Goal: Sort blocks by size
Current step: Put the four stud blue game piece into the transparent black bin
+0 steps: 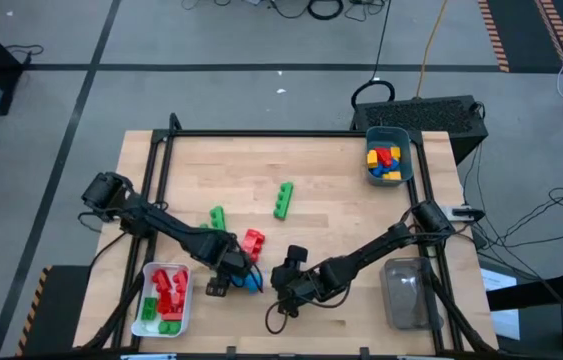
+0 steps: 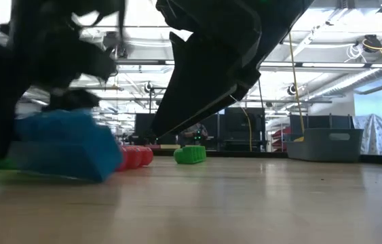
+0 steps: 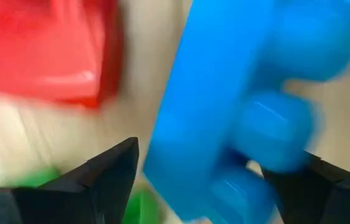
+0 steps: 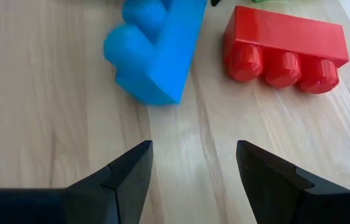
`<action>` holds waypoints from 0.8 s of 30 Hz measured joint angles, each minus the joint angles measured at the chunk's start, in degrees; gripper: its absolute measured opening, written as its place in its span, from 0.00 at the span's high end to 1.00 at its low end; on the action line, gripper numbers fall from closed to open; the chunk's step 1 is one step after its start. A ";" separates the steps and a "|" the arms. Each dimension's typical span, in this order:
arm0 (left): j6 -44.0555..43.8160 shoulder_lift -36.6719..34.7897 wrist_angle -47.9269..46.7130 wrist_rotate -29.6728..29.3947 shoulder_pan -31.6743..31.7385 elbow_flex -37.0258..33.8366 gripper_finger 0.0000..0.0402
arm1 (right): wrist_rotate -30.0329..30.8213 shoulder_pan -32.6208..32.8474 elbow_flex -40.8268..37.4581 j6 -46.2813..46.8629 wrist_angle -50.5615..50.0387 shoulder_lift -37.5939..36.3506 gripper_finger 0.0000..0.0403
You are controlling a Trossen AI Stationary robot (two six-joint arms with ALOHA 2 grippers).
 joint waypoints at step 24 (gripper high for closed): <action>-0.04 4.48 4.31 -1.90 -0.08 0.34 0.60 | 1.44 0.75 0.02 0.84 2.52 0.00 0.46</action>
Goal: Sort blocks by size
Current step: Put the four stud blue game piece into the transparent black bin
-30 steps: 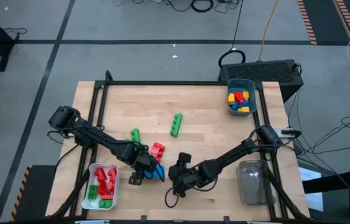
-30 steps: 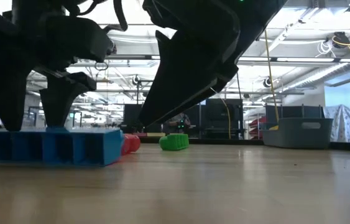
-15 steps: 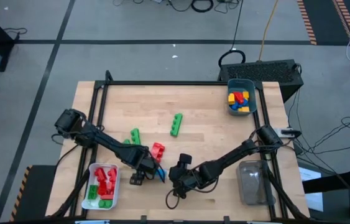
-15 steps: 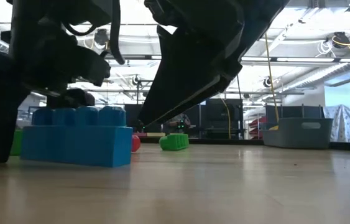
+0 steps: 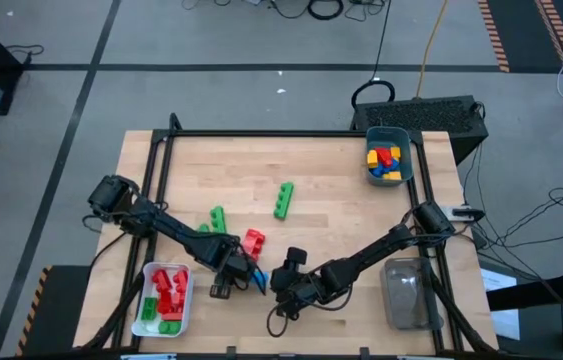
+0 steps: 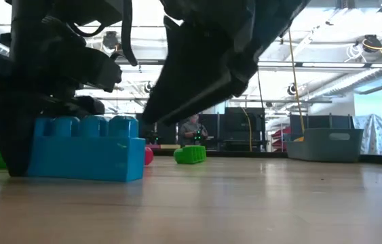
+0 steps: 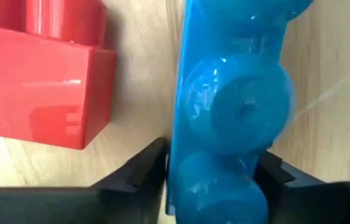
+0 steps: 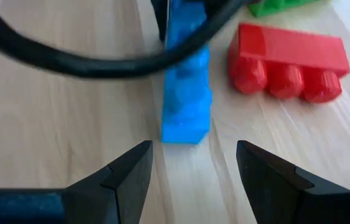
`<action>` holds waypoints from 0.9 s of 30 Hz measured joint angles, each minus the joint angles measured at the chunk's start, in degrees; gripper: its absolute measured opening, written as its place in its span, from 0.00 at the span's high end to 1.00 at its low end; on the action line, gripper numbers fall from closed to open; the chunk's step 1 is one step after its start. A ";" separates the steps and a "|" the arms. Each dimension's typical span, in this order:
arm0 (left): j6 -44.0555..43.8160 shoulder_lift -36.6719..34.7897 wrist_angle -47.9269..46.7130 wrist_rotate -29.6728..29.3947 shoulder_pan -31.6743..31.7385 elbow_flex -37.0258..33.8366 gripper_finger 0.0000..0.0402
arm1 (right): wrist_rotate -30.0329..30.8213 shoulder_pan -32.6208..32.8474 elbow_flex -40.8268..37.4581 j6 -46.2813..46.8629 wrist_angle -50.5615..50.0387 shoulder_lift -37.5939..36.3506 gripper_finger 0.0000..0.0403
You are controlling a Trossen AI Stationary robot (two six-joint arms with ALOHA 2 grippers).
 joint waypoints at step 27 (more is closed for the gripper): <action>2.03 -1.08 4.53 -10.94 -3.44 3.30 0.76 | -3.07 -1.73 0.00 -3.30 7.61 2.60 0.42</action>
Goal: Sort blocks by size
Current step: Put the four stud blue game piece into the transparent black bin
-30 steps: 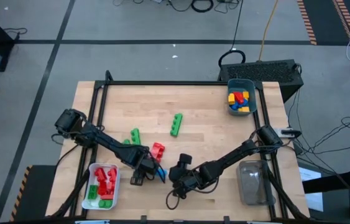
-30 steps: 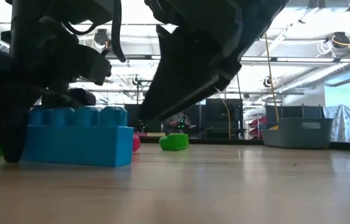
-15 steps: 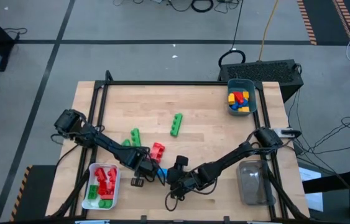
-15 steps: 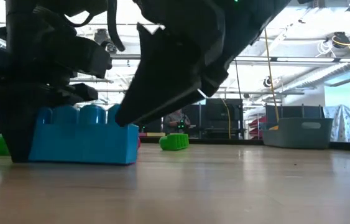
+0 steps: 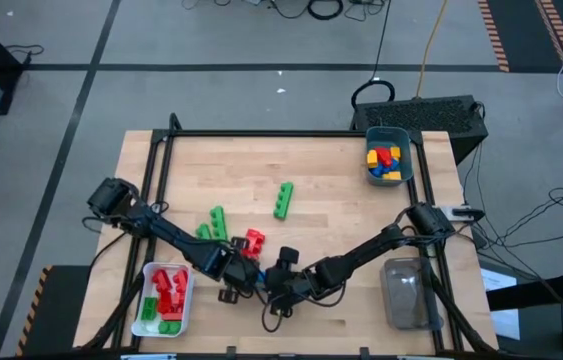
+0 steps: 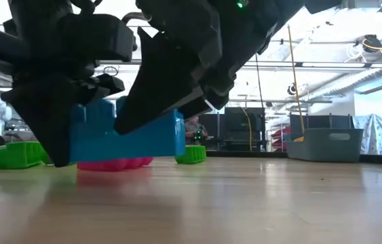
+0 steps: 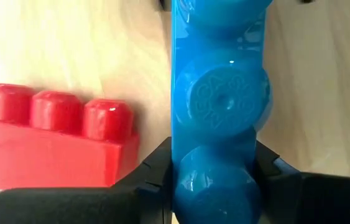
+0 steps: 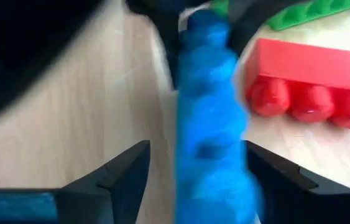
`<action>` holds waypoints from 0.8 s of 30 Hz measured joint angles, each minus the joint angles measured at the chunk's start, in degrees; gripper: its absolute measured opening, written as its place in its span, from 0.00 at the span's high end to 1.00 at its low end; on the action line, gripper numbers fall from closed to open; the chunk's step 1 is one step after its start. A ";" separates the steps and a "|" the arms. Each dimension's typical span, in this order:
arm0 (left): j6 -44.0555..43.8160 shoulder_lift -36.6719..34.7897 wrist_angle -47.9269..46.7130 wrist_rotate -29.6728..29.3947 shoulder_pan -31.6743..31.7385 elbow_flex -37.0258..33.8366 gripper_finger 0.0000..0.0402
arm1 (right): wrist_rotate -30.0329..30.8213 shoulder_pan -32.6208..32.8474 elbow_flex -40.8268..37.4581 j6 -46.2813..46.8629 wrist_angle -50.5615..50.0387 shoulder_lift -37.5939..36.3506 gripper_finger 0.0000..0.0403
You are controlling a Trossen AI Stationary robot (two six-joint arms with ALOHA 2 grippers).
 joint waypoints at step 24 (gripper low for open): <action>-0.87 -2.60 -1.05 3.26 0.41 0.11 0.60 | 0.43 0.92 -0.09 9.19 -14.74 -3.98 0.70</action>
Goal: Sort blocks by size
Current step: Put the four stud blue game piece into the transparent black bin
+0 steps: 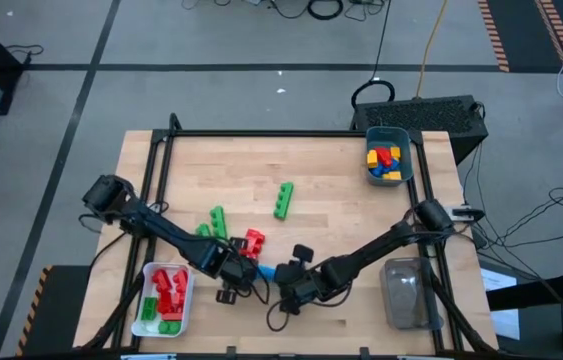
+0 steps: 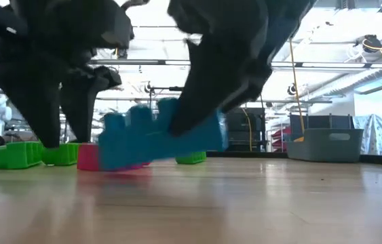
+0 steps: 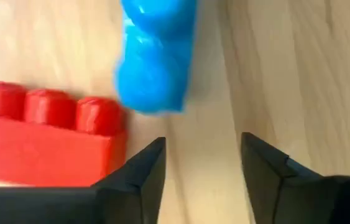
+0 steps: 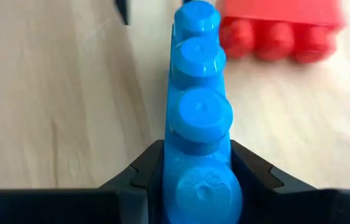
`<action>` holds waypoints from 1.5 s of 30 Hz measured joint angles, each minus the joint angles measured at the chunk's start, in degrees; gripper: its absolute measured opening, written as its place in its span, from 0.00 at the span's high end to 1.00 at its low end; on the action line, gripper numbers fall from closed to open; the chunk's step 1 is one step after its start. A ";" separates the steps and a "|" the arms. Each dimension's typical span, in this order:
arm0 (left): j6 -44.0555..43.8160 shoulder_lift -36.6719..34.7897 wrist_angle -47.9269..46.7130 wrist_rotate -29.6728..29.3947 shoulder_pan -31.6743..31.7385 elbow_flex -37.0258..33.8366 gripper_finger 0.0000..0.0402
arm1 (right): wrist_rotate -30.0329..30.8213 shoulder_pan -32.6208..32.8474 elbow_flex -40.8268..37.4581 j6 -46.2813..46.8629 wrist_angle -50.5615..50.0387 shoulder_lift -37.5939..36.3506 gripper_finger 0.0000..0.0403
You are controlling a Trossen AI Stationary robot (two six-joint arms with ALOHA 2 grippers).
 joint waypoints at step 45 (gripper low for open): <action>6.24 -12.99 1.98 -12.99 3.00 -0.02 0.50 | -0.02 25.80 0.07 67.91 -56.59 -21.82 0.70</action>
